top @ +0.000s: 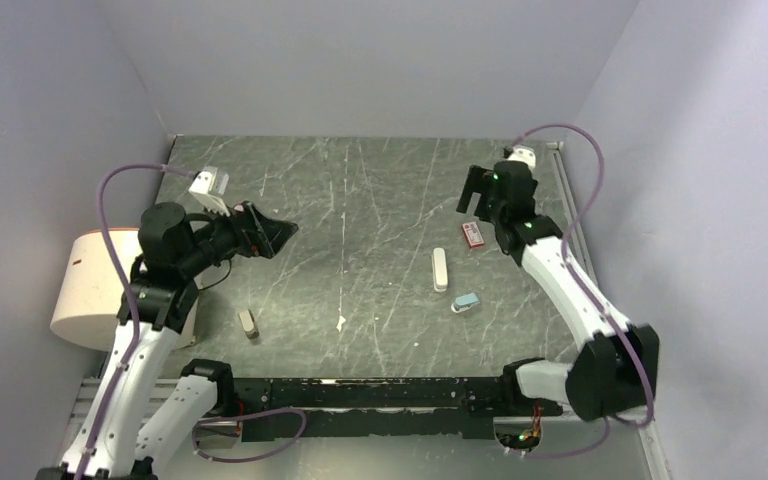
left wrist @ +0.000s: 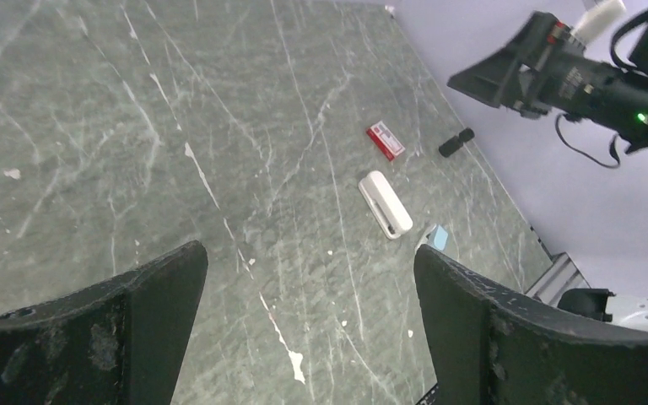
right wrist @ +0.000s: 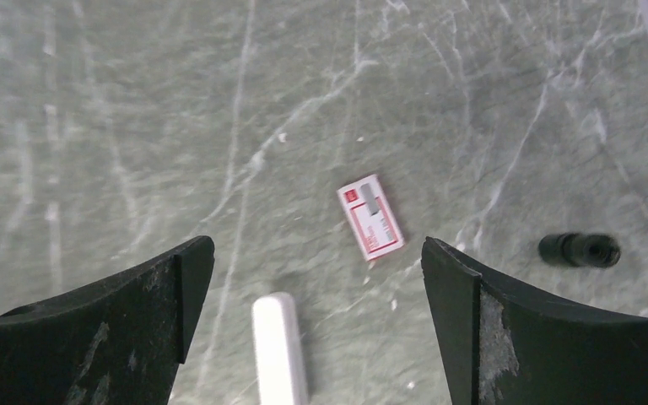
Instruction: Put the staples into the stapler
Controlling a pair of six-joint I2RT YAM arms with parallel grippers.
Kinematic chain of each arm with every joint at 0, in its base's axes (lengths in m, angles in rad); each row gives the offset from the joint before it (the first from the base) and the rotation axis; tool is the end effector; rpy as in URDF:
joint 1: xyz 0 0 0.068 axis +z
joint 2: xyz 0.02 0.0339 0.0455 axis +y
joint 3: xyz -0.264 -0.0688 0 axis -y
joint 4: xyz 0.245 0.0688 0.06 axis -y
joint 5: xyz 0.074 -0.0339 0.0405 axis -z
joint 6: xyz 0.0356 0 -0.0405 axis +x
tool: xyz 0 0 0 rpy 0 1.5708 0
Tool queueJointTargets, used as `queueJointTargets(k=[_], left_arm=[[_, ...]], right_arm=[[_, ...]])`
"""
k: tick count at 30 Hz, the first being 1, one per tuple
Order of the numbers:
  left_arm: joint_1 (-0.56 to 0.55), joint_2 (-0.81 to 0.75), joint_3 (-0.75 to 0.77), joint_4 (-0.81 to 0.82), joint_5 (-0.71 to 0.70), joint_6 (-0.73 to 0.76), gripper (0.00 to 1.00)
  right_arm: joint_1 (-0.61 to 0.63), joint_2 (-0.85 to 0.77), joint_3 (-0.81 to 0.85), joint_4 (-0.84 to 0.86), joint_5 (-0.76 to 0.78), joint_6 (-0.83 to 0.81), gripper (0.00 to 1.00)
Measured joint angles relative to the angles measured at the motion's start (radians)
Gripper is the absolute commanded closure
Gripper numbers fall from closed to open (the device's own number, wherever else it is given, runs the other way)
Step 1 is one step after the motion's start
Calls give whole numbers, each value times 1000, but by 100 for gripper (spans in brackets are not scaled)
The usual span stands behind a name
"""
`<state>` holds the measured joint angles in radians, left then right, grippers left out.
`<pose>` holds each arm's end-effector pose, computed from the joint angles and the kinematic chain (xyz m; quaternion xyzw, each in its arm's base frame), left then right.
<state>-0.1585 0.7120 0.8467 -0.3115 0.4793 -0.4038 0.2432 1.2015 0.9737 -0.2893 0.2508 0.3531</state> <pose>0.1542 -0.0413 0.3598 0.0601 0.7579 -0.3479 0.5486 0.2654 0.0567 0.3092 0.1099 0.8529 0.0432 0.5086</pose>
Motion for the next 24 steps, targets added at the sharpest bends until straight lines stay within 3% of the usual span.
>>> queueJointTargets(k=[9,15,24], left_arm=[[0,116,-19,31,66,14,3],[0,164,-34,64,76,-2,3],[0,212,-59,101,103,-35,3]], right_arm=[[-5,293,103,-29,-2,-249,3],[-9,433,151,-75,-21,-295,18],[-58,620,220,-144,-50,-319,32]])
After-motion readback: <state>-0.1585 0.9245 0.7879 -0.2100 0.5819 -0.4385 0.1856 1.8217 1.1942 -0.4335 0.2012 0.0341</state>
